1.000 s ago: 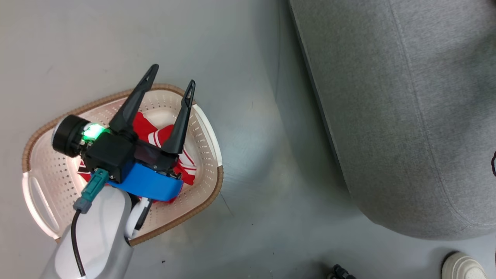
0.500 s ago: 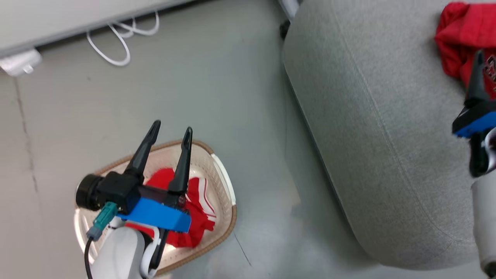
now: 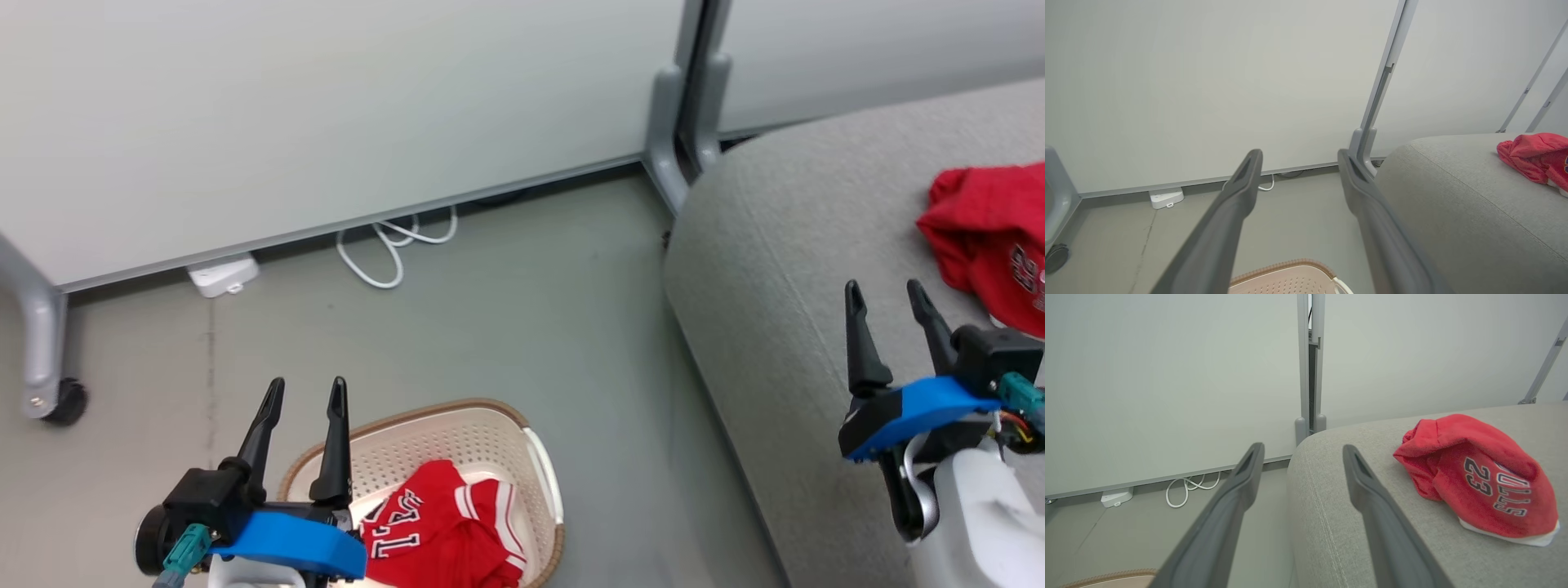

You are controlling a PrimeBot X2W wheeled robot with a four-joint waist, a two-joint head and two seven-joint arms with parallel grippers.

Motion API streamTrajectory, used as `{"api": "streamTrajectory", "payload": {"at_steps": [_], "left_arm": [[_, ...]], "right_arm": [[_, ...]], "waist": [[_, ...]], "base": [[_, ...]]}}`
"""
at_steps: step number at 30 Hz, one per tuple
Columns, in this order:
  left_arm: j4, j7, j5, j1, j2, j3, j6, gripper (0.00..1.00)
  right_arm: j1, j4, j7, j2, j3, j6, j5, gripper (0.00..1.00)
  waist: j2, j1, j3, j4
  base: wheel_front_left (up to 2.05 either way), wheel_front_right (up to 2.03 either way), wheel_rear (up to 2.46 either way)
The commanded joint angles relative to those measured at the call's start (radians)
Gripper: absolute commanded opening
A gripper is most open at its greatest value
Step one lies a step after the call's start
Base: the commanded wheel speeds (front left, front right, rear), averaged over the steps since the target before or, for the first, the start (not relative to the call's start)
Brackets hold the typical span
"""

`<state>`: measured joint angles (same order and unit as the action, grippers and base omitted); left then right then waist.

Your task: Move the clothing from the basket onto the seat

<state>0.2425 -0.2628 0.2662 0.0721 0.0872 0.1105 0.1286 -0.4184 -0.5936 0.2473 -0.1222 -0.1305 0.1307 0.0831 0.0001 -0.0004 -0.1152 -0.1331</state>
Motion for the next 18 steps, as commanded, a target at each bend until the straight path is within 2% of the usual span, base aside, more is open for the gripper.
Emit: {"api": "streamTrajectory", "payload": {"at_steps": [1,4,5,8,18], "left_arm": [[0.006,-0.003,-0.004,-0.016,-0.005,-0.014,0.002,1.0],[0.011,-0.003,-0.005,-0.026,-0.01,-0.022,0.002,1.0],[0.017,-0.003,-0.007,-0.041,-0.011,-0.043,0.002,1.0],[0.028,-0.003,-0.01,-0.052,-0.008,-0.058,0.003,1.0],[0.048,-0.003,-0.006,-0.09,0.004,-0.091,0.003,1.0]], "right_arm": [[0.047,0.039,-0.007,0.01,0.006,0.0,-0.005,1.0],[0.092,0.093,-0.007,0.017,0.019,0.0,-0.023,1.0],[0.163,0.17,-0.017,0.037,0.029,0.0,-0.038,1.0],[0.222,0.233,-0.034,0.055,0.049,0.0,-0.045,1.0],[0.352,0.334,-0.081,0.072,0.102,0.0,0.013,1.0]], "waist": [[-0.0001,0.0004,0.056,0.067],[-0.0001,0.0004,0.068,0.094],[-0.0001,0.0004,0.082,0.128],[-0.0001,0.0004,0.092,0.153],[-0.0001,0.0004,0.121,0.193]], "base": [[0.0,0.0,0.0],[0.0,0.0,0.0],[0.0,0.0,0.0],[0.0,0.0,0.0],[0.0,0.0,0.0]]}}
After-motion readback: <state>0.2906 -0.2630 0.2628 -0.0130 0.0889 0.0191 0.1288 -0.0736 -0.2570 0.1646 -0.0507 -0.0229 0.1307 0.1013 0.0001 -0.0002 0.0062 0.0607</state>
